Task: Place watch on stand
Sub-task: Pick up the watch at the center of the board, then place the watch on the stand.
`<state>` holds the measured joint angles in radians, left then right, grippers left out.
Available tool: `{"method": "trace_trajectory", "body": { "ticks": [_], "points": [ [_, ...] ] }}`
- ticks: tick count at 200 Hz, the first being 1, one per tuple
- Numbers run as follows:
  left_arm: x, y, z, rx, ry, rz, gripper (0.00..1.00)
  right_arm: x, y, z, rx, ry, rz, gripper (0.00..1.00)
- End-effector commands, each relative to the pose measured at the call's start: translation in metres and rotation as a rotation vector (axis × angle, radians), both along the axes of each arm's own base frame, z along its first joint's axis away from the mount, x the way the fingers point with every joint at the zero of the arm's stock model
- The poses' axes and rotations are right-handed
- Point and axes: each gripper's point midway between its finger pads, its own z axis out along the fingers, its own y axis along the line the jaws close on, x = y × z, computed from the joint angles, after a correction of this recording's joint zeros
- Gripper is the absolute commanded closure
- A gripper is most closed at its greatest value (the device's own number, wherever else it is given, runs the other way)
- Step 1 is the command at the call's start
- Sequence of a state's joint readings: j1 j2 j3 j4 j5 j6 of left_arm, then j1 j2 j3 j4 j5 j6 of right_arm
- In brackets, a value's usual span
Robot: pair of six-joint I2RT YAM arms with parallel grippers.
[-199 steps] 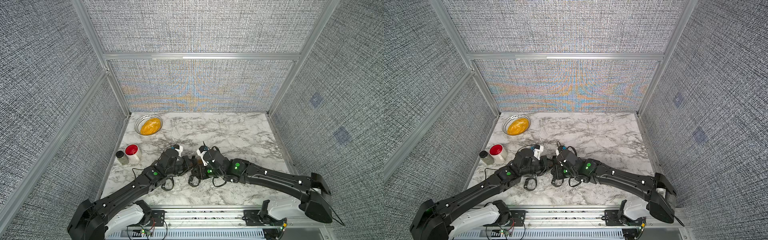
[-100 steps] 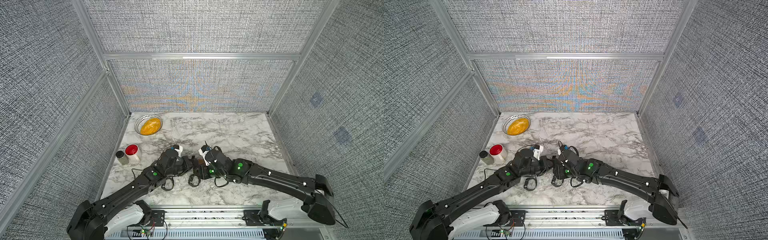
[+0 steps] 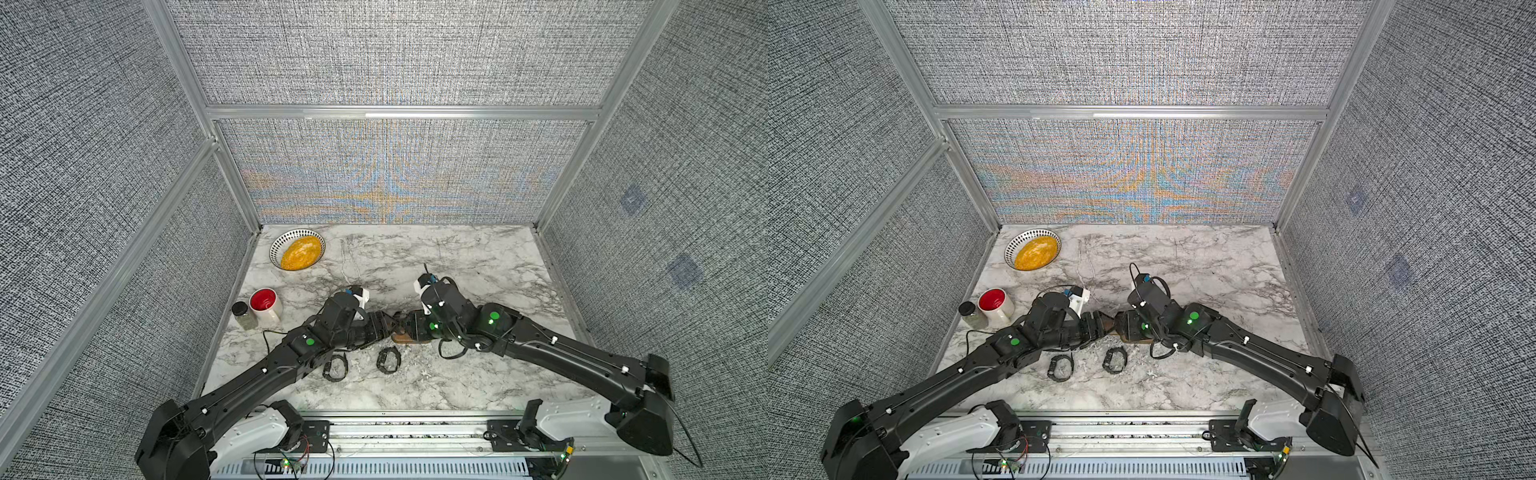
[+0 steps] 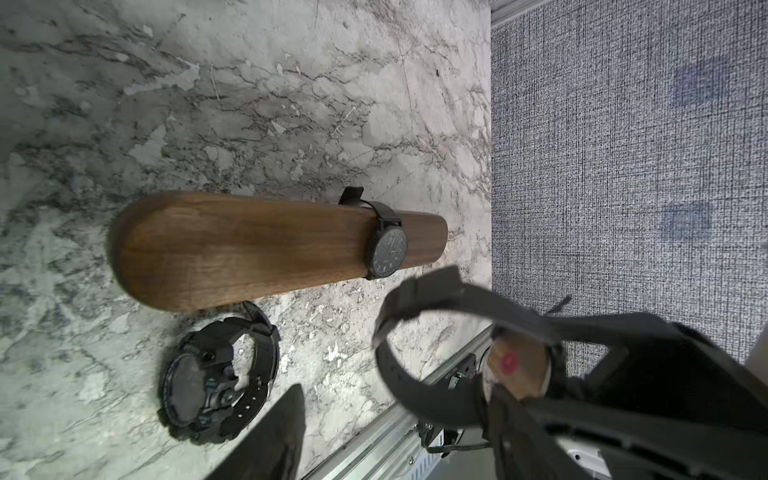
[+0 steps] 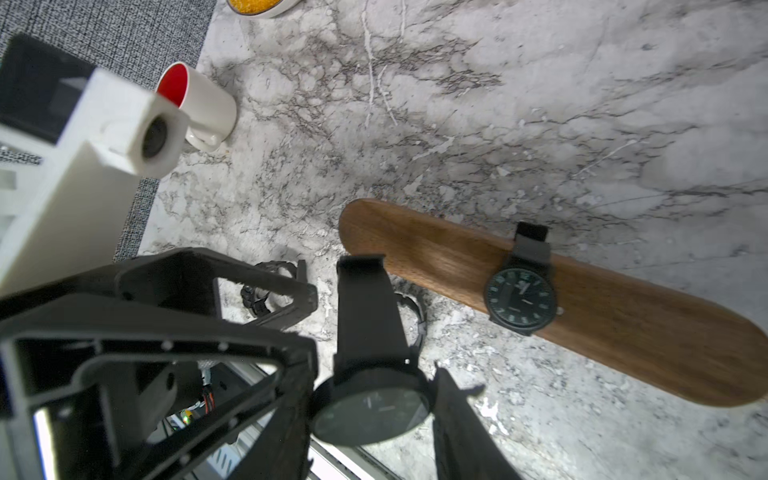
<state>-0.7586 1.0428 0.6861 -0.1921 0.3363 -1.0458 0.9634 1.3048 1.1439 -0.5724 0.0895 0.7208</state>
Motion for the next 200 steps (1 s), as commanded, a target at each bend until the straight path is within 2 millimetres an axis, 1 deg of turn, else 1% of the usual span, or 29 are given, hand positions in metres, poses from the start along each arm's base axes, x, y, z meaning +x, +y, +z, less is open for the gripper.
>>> {"method": "trace_trajectory", "body": {
  "ticks": [1,11,25,36,51,68,91,102,114,129,200],
  "points": [
    [-0.004,0.007,-0.006,0.054,-0.026,-0.021,0.27,0.006,-0.028,-0.003,-0.084,-0.015,-0.047,1.0],
    [-0.005,0.01,-0.009,0.065,-0.028,-0.018,0.24,0.008,-0.042,-0.001,-0.113,-0.024,-0.072,1.0],
    [-0.005,0.015,-0.013,0.09,-0.036,-0.009,0.11,0.012,-0.064,-0.001,-0.162,-0.037,-0.111,1.0],
    [-0.006,0.021,-0.015,0.124,-0.046,-0.004,0.01,0.014,-0.083,-0.005,-0.207,-0.037,-0.143,1.0],
    [-0.006,0.031,-0.016,0.185,-0.074,-0.005,0.01,0.016,-0.11,-0.013,-0.273,-0.025,-0.181,1.0],
    [-0.005,0.042,-0.016,0.262,-0.111,-0.009,0.01,0.015,-0.138,-0.028,-0.348,-0.007,-0.222,1.0],
    [-0.001,0.054,-0.018,0.342,-0.164,-0.006,0.01,0.014,-0.162,-0.047,-0.405,0.017,-0.255,1.0],
    [0.0,0.057,-0.018,0.363,-0.179,-0.01,0.01,0.014,-0.168,-0.054,-0.422,0.025,-0.267,1.0],
    [0.001,0.057,-0.018,0.371,-0.18,-0.012,0.01,0.015,-0.172,-0.06,-0.432,0.023,-0.266,1.0],
    [0.001,0.057,-0.02,0.369,-0.18,-0.012,0.01,0.018,-0.175,-0.063,-0.446,0.013,-0.272,1.0],
    [0.008,0.049,-0.032,0.362,-0.148,-0.003,0.01,0.031,-0.178,-0.08,-0.49,0.011,-0.272,1.0]
  ]
}}
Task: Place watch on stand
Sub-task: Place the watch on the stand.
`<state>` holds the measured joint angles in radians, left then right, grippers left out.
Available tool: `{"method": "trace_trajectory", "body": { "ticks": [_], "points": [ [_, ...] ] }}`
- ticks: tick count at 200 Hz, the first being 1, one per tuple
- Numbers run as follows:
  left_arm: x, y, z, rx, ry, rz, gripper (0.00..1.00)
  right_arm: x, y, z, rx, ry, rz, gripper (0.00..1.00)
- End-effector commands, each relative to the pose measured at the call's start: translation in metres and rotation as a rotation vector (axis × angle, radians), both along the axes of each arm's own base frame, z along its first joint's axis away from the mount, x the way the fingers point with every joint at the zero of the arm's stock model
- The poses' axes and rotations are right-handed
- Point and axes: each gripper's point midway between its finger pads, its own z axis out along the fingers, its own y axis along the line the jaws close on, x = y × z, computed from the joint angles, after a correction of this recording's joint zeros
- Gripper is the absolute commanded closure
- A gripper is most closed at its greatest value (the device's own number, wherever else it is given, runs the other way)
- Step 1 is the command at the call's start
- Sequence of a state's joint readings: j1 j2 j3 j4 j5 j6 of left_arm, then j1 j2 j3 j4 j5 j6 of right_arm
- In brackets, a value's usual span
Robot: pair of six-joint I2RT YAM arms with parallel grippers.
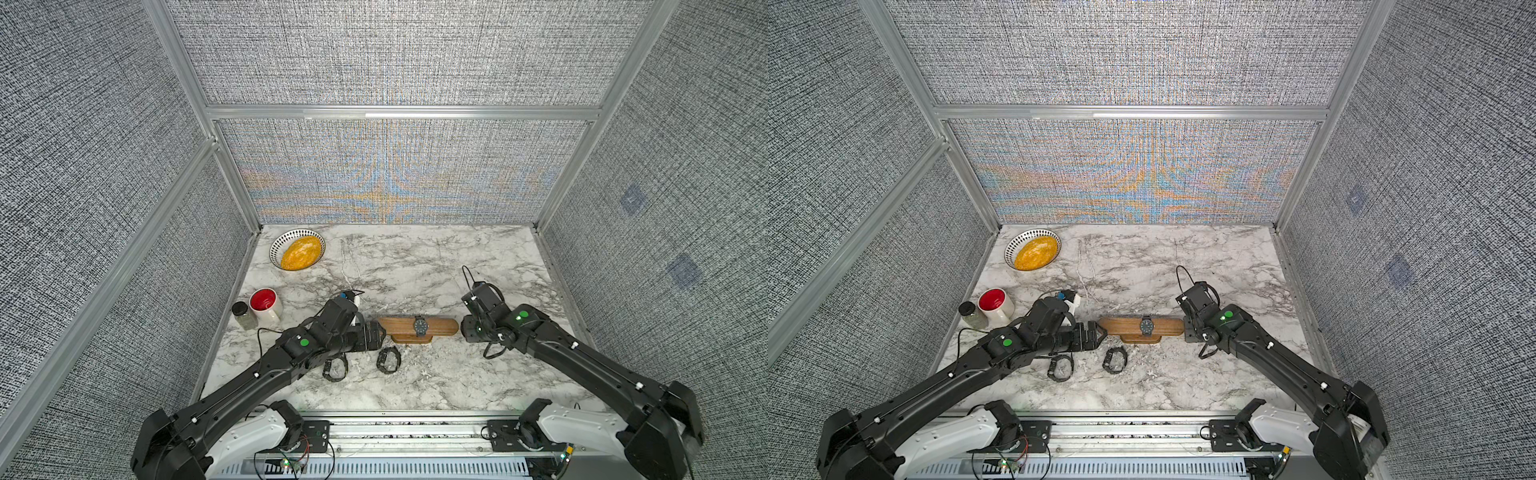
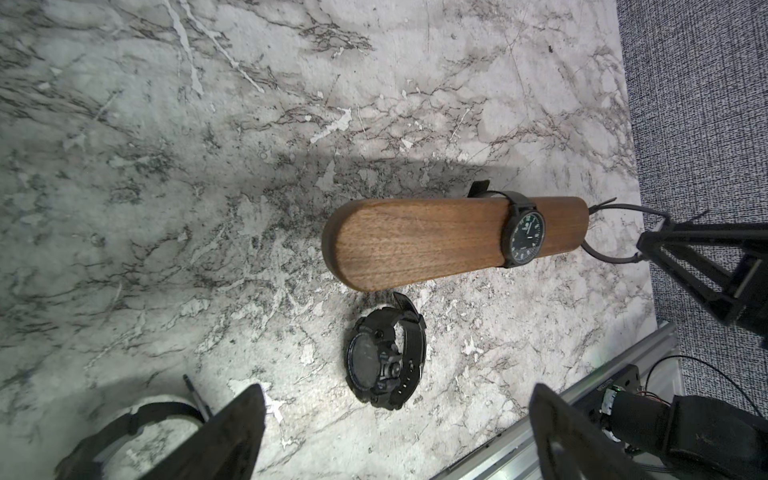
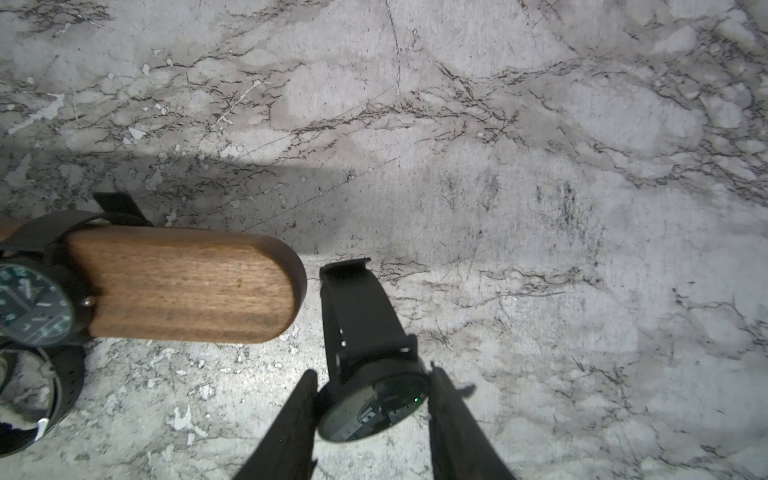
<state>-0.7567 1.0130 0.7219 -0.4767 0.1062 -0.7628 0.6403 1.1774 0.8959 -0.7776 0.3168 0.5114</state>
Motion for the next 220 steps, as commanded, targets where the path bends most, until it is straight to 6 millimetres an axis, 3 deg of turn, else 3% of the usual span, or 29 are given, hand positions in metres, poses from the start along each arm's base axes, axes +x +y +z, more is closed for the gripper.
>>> {"method": "trace_trajectory", "body": {
  "ticks": [1,66,220],
  "points": [
    [0.005,-0.002,0.0,-0.004,-0.014,0.007,0.01,0.007,-0.001,-0.002,-0.017,-0.022,0.004,1.0],
    [0.011,-0.01,-0.01,-0.037,0.041,0.003,0.1,0.015,0.001,-0.015,-0.026,0.008,0.003,1.0],
    [0.027,-0.03,-0.017,-0.083,0.081,-0.004,0.26,0.019,0.049,-0.017,0.019,0.04,0.099,1.0]
  ]
}}
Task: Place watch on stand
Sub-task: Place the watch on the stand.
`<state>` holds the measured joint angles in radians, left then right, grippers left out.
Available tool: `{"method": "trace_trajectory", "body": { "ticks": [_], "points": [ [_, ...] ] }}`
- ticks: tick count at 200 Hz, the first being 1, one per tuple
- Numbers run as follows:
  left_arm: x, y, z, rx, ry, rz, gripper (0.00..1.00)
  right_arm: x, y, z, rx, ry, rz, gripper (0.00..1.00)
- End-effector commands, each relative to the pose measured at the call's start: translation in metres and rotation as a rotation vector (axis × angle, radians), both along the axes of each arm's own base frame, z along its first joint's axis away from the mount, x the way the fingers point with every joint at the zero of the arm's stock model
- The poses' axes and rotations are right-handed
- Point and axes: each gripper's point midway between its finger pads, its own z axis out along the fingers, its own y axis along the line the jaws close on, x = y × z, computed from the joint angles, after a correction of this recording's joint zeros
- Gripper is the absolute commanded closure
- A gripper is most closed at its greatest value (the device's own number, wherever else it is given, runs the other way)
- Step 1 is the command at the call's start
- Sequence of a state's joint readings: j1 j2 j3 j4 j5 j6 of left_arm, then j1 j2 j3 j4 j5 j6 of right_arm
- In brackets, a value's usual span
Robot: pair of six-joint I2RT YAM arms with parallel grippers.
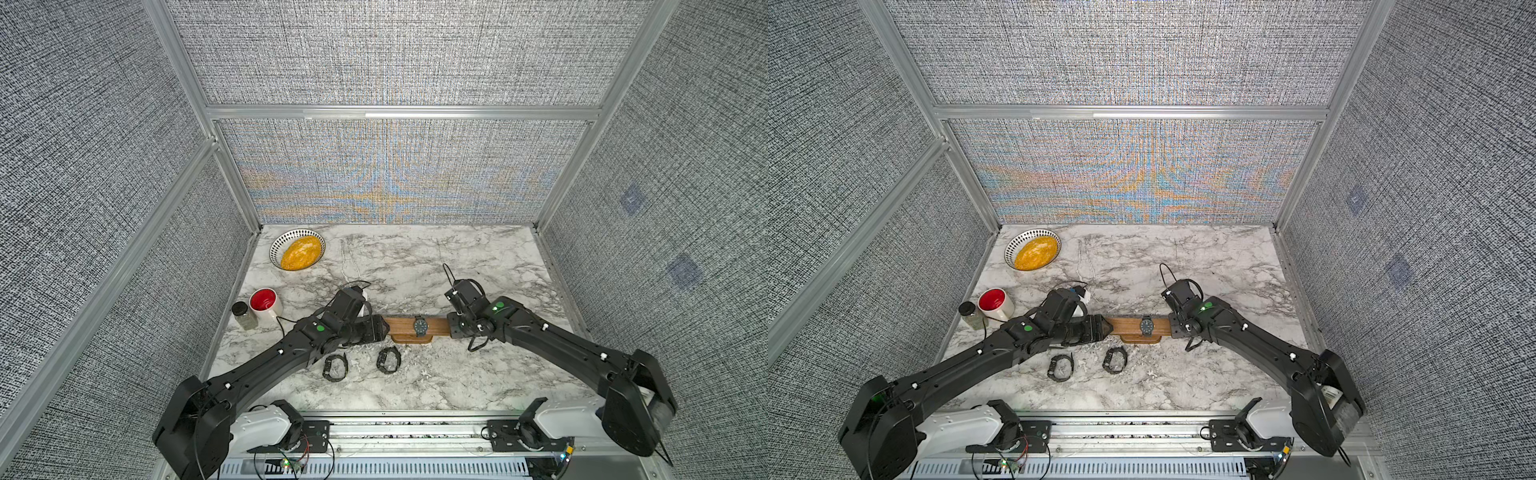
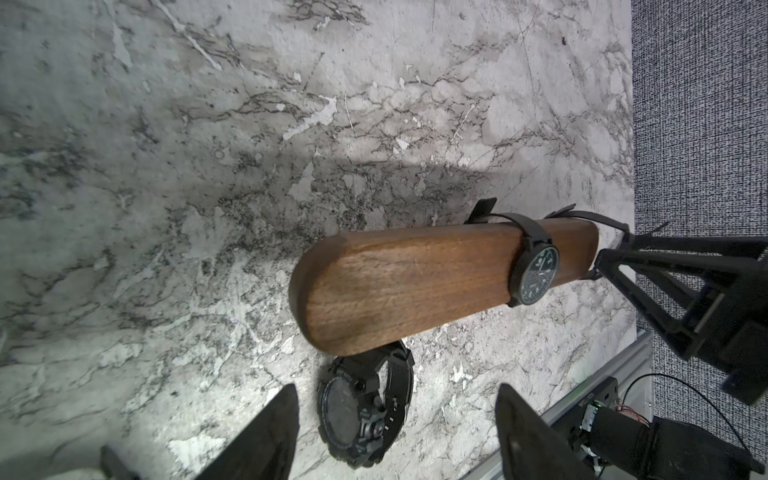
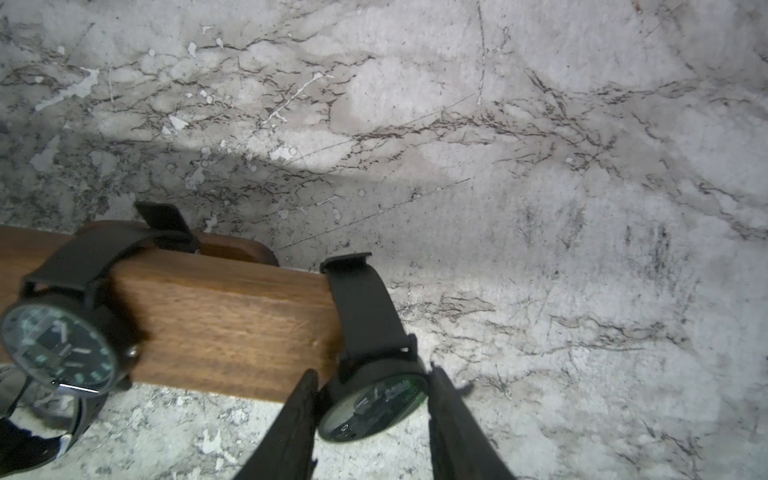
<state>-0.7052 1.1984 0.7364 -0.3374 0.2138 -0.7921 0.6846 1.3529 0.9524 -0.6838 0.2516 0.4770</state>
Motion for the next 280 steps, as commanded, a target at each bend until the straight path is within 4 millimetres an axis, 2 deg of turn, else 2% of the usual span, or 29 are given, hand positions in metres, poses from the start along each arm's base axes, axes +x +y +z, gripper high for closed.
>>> {"method": "trace_trajectory", "body": {
  "ticks": [1,96,142,176,194,219,258,280],
  "points": [
    [0.005,-0.007,0.006,-0.032,-0.013,-0.005,0.26,0.003,0.007,0.004,0.004,-0.016,-0.001,1.0],
    [0.004,-0.017,-0.001,-0.05,0.036,-0.035,0.29,0.0,0.047,-0.003,-0.061,0.004,0.059,1.0],
    [0.005,-0.017,0.0,-0.054,0.032,-0.031,0.29,-0.001,0.059,-0.004,-0.066,0.013,0.07,1.0],
    [0.005,-0.016,0.0,-0.053,0.03,-0.03,0.29,-0.001,0.06,-0.001,-0.071,0.014,0.069,0.73],
    [0.005,-0.016,0.001,-0.054,0.029,-0.025,0.29,-0.001,0.059,0.002,-0.067,0.008,0.065,0.66],
    [0.005,-0.015,0.002,-0.056,0.026,-0.023,0.29,-0.001,0.058,0.004,-0.072,0.004,0.06,0.49],
    [0.004,-0.016,0.005,-0.061,0.022,-0.024,0.29,-0.001,0.056,0.004,-0.077,0.006,0.055,0.32],
    [0.004,-0.015,0.008,-0.061,0.019,-0.026,0.29,-0.002,0.058,0.008,-0.065,0.001,0.055,0.25]
  ]
}}
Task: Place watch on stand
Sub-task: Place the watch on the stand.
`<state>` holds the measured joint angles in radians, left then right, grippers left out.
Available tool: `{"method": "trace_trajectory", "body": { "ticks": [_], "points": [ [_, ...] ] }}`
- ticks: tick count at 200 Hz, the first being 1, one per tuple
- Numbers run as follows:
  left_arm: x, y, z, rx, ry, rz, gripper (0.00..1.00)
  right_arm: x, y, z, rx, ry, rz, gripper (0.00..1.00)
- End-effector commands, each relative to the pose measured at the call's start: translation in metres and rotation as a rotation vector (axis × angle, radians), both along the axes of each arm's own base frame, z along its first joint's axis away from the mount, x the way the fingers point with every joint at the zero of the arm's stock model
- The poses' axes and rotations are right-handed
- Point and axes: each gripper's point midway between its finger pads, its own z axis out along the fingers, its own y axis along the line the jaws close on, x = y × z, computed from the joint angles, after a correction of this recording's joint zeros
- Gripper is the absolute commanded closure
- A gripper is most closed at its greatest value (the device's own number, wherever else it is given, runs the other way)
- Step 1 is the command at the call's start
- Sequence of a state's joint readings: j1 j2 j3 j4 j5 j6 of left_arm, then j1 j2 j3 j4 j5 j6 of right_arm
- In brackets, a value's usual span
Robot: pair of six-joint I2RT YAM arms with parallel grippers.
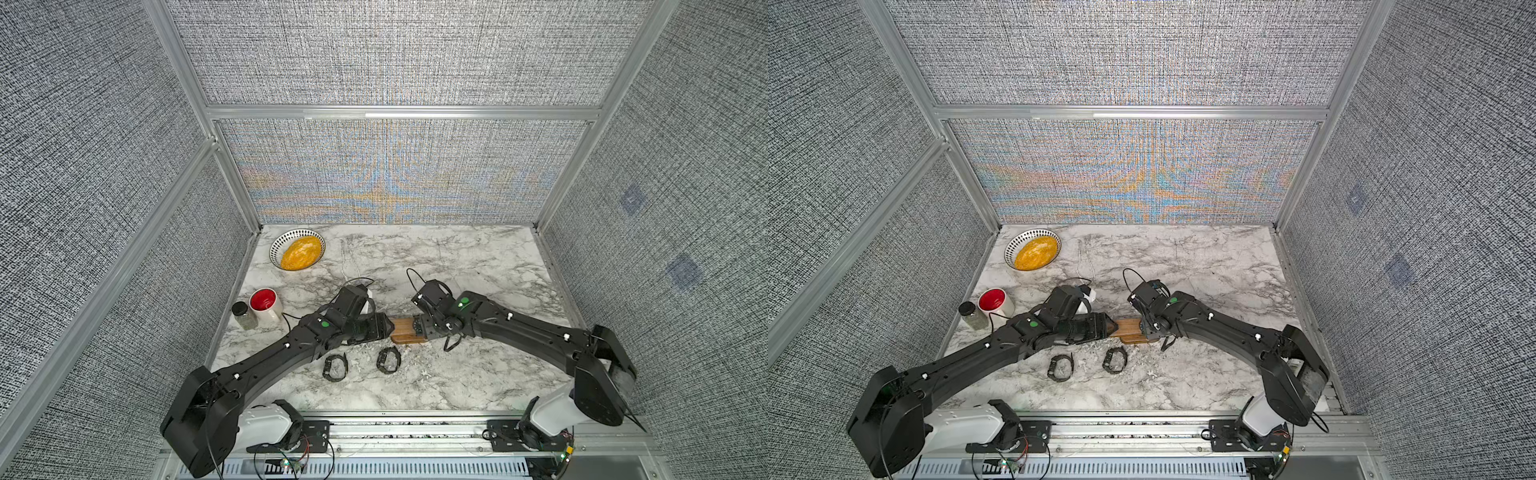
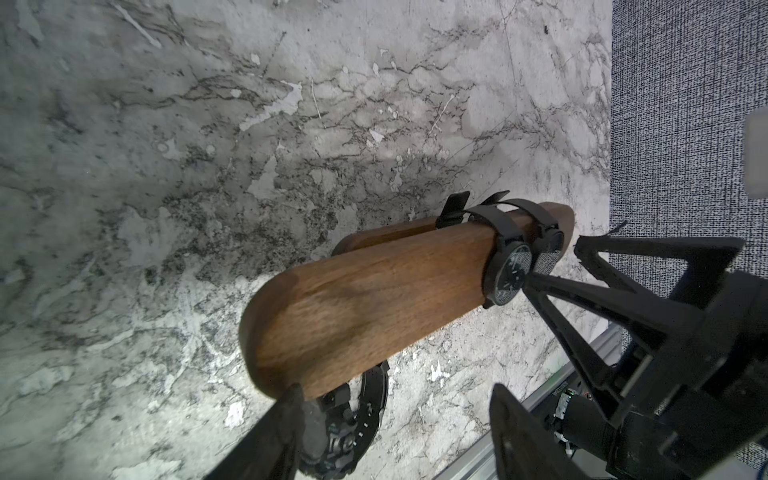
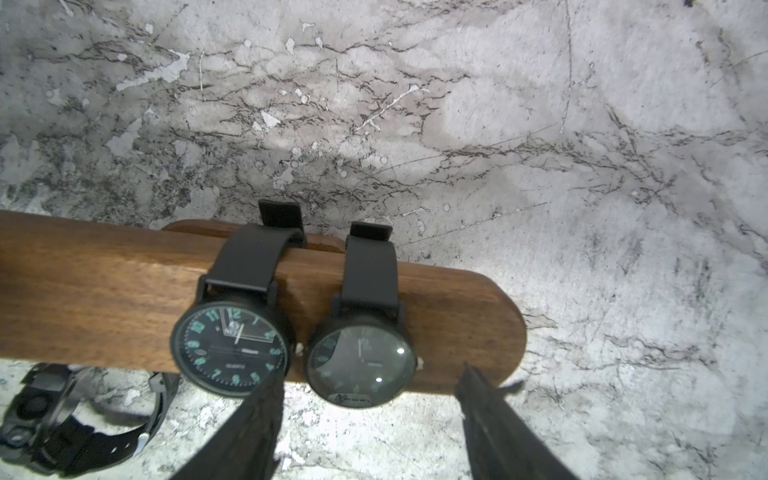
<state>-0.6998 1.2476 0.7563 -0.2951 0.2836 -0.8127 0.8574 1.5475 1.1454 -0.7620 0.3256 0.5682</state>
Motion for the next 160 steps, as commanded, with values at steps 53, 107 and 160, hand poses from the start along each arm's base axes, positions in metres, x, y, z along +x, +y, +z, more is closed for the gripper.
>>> {"method": "trace_trajectory", "body": {
  "ticks": [53,107,160],
  "points": [
    [0.0,0.004,0.016,0.03,-0.047,-0.036,0.29,-0.004,-0.001,0.027,0.062,-0.036,-0.009,0.24],
    [-0.019,0.033,0.016,0.121,-0.058,-0.038,0.16,-0.021,-0.003,0.044,0.18,-0.031,-0.02,0.25],
    [-0.043,0.067,0.016,0.113,-0.107,0.03,0.04,-0.081,0.042,0.031,0.451,0.105,-0.05,0.32]
  ]
}}
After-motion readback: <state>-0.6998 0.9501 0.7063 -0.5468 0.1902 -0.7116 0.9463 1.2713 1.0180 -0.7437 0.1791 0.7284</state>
